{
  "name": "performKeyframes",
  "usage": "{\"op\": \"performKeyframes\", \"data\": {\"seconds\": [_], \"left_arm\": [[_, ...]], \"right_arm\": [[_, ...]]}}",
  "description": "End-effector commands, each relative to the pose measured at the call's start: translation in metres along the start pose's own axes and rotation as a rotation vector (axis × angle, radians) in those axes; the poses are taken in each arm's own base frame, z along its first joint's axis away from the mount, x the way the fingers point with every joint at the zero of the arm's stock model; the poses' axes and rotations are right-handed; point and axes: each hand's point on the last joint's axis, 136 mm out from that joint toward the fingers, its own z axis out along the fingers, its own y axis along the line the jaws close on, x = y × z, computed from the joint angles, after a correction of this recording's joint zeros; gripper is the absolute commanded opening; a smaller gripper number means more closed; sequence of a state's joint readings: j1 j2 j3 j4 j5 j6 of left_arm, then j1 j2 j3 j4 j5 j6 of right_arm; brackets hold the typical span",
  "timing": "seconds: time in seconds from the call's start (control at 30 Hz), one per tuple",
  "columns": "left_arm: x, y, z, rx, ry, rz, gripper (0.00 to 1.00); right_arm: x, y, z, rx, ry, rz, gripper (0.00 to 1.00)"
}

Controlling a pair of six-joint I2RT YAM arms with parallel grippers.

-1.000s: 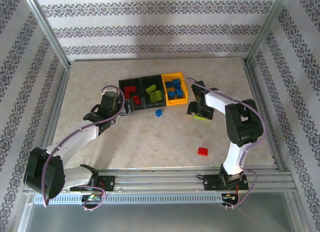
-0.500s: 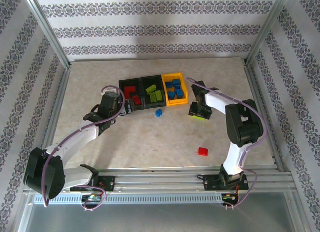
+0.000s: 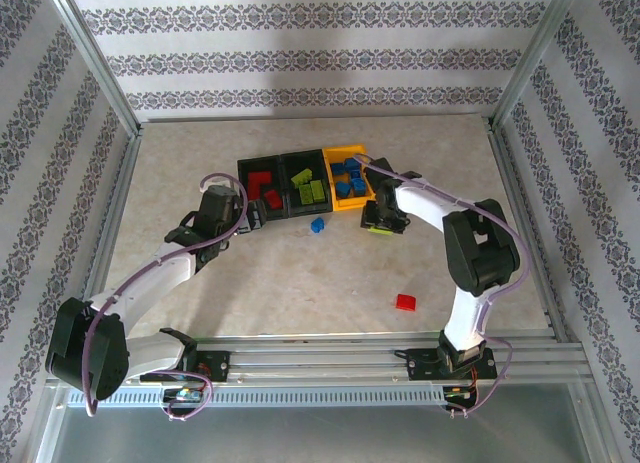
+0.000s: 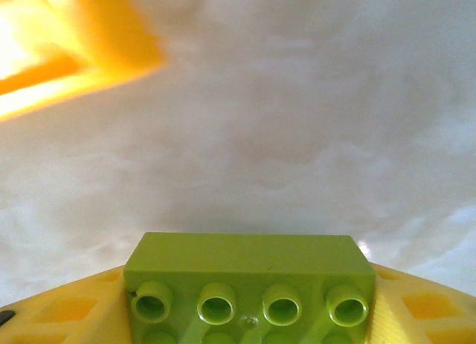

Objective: Sort the legos into containers by color
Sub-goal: Pick up the lego from the middle-right of the table, then place the lego in the container.

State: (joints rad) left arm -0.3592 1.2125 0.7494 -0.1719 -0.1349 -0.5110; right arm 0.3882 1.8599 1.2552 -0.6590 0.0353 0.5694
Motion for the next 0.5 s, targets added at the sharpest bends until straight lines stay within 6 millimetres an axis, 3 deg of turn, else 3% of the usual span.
{"op": "performKeyframes", "data": {"seconds": [0.0,0.23,0.47], "left_arm": [[0.002,0.010,-0.004,-0.023,0.003,-0.026,1.00],[0.004,0.015,-0.007,-0.032,-0.002,-0.029,1.00],[0.003,0.017,-0.012,-0.028,-0.011,-0.037,1.00]], "right_arm": [[-0.012,0.025,-0.031,-0.038,-0.073,-0.033,0.59],[-0.029,0.079,-0.062,-0.101,-0.176,-0.144,0.60],[-0.054,0.131,-0.077,-0.162,-0.253,-0.247,0.61]]}}
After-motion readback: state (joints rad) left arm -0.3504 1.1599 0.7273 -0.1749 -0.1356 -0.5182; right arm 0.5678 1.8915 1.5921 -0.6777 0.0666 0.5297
